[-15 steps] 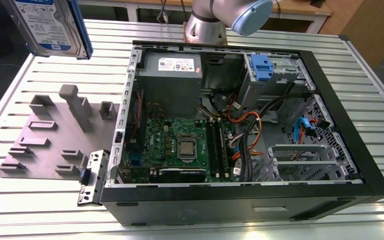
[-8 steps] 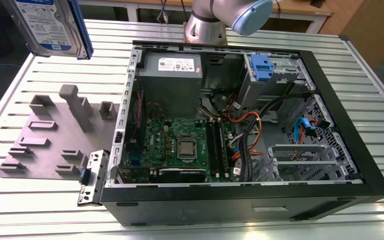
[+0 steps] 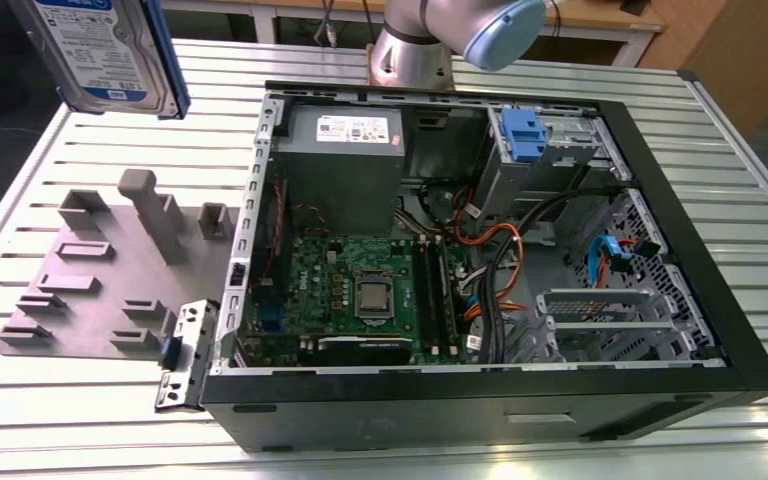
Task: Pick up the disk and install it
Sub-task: 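Pick up the disk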
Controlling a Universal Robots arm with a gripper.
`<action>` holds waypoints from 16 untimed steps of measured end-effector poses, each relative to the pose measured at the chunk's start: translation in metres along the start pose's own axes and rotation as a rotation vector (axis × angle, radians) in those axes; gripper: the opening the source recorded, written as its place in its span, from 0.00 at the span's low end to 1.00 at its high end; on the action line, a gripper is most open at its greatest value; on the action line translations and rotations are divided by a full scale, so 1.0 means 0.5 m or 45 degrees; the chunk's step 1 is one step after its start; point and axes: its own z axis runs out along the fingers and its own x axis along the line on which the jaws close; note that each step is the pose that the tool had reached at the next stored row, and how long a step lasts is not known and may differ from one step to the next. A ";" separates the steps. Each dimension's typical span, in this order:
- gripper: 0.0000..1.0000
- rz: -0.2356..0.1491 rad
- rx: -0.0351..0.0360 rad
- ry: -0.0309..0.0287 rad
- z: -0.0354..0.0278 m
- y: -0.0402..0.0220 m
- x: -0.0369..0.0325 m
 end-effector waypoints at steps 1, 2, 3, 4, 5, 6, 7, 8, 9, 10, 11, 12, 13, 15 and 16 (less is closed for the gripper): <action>0.35 0.000 0.0001 0.0000 0.000 -0.003 0.000; 0.35 0.000 0.0001 0.0000 0.000 -0.006 0.000; 0.35 0.000 0.0001 -0.0001 0.000 -0.009 -0.001; 0.35 0.000 0.0002 -0.0001 0.000 -0.012 -0.001; 0.35 0.000 0.0000 0.0001 0.000 -0.015 -0.001; 0.35 0.000 0.0001 0.0000 0.000 -0.017 -0.001; 0.35 0.000 0.0001 0.0000 -0.001 -0.019 -0.001; 0.35 0.000 0.0000 0.0000 -0.001 -0.020 -0.002; 0.35 0.000 -0.0001 0.0001 -0.001 -0.022 -0.002; 0.35 0.000 0.0000 0.0000 -0.001 -0.025 -0.002; 0.35 0.000 0.0000 0.0001 -0.001 -0.027 -0.002; 0.35 0.000 0.0000 0.0000 -0.001 -0.031 -0.002; 0.35 0.000 0.0000 0.0000 -0.001 -0.034 -0.003; 0.35 0.000 0.0000 -0.0001 -0.001 -0.042 -0.003; 0.35 0.000 0.0000 -0.0003 -0.001 -0.046 -0.004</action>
